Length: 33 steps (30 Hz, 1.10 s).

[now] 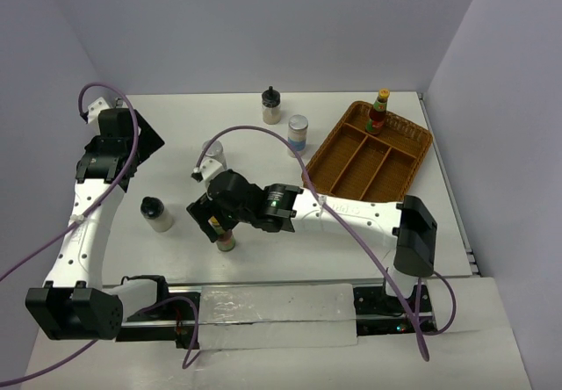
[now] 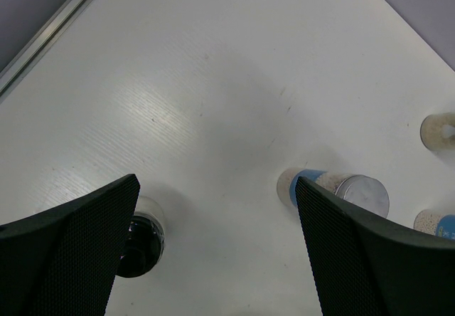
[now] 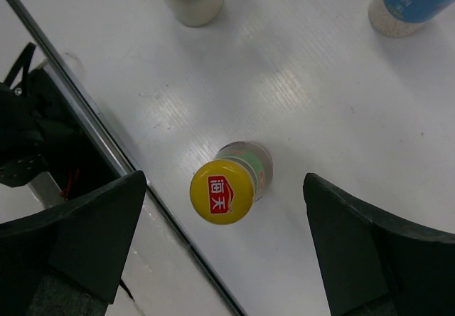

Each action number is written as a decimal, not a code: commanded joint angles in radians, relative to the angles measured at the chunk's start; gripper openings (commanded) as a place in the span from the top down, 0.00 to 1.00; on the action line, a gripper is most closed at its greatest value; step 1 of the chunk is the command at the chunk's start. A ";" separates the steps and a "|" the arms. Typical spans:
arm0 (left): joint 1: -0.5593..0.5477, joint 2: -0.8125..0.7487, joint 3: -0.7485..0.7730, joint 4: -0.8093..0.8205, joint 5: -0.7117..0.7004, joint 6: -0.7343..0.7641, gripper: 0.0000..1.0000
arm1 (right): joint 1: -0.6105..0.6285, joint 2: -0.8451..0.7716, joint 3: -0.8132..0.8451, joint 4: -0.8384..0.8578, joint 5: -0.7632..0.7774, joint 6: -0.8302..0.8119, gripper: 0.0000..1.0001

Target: Organize the condiment bottles

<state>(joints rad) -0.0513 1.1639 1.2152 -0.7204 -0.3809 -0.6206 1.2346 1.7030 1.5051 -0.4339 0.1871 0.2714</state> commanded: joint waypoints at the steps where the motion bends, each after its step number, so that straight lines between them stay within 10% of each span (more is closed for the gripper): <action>1: 0.004 0.010 0.027 0.035 0.001 0.002 0.01 | 0.006 0.024 0.018 0.040 0.024 -0.001 0.03; 10: 0.004 0.013 0.021 0.041 0.008 0.002 0.00 | 0.005 0.046 0.004 0.053 0.046 -0.001 0.20; 33: 0.004 -0.006 0.004 0.050 -0.011 0.010 0.00 | 0.006 0.073 -0.017 0.063 0.052 -0.001 0.27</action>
<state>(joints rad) -0.0513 1.1778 1.2148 -0.7139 -0.3817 -0.6197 1.2346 1.7540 1.4647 -0.4031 0.2249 0.2713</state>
